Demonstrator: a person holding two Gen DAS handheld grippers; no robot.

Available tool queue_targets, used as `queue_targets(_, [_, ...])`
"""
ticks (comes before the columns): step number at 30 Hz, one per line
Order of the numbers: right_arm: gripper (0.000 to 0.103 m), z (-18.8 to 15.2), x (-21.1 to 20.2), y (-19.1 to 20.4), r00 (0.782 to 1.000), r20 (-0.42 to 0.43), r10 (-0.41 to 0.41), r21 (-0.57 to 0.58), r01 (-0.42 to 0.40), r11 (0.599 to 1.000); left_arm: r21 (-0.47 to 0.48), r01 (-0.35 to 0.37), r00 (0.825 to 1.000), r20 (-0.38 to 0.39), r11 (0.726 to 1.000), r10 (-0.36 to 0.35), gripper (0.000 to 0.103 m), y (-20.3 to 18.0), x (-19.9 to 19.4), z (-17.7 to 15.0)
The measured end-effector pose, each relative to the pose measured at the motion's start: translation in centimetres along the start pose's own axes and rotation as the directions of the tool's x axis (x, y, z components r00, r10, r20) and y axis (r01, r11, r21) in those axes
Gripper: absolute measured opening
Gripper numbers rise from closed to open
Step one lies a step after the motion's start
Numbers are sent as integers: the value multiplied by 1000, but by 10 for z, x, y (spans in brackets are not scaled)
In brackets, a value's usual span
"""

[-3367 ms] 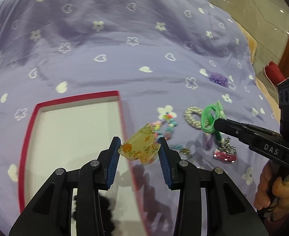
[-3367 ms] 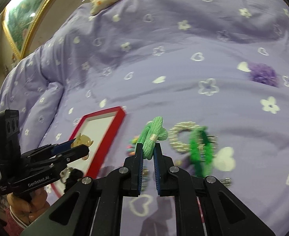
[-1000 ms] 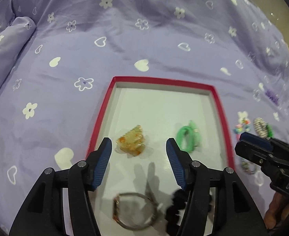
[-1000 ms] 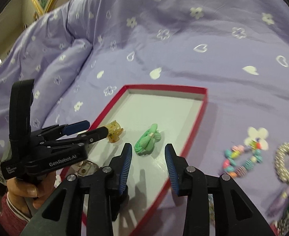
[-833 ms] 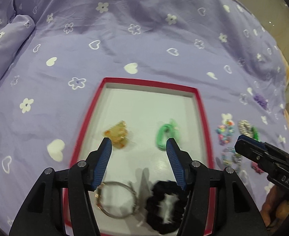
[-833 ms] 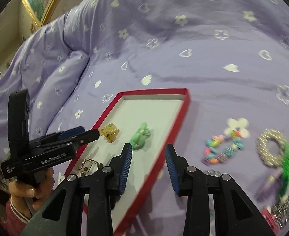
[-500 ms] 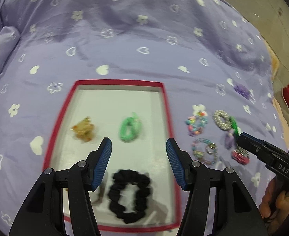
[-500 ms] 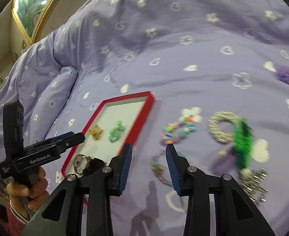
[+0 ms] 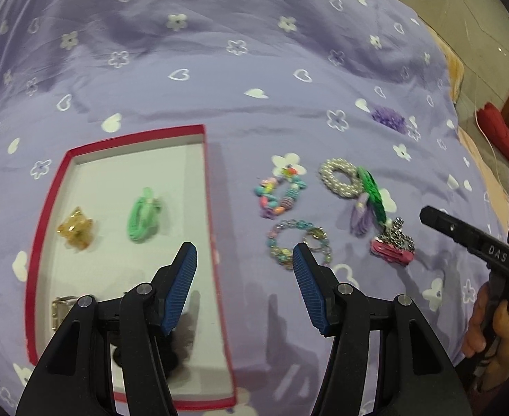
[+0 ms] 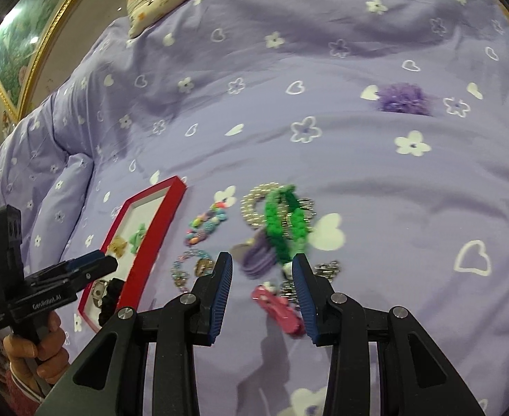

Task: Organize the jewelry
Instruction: 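Move both open tools back over the remaining jewelry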

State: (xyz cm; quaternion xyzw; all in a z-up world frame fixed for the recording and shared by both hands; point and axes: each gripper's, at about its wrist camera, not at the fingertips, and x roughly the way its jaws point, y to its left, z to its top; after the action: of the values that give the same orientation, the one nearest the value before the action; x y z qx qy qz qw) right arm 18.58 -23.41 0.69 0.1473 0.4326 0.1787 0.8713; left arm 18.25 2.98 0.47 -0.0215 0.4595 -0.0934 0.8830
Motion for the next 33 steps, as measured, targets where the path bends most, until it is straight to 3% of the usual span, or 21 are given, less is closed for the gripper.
queue_targets(12, [39,6,4,-13,1000,2,9,4,-9,1000,58,33,999,-43,998,-30,57,-31,25,-1])
queue_targets(22, [39,16,33,-13,999,-34,6,-29,-7,1000,77,-15,997,-69,997,20,57,-25,57,27])
queue_targets(33, [39,26,59,-13,997,-72,14,-49,-18,999,159,-47,989,-131,986,68,57,-38,109,52])
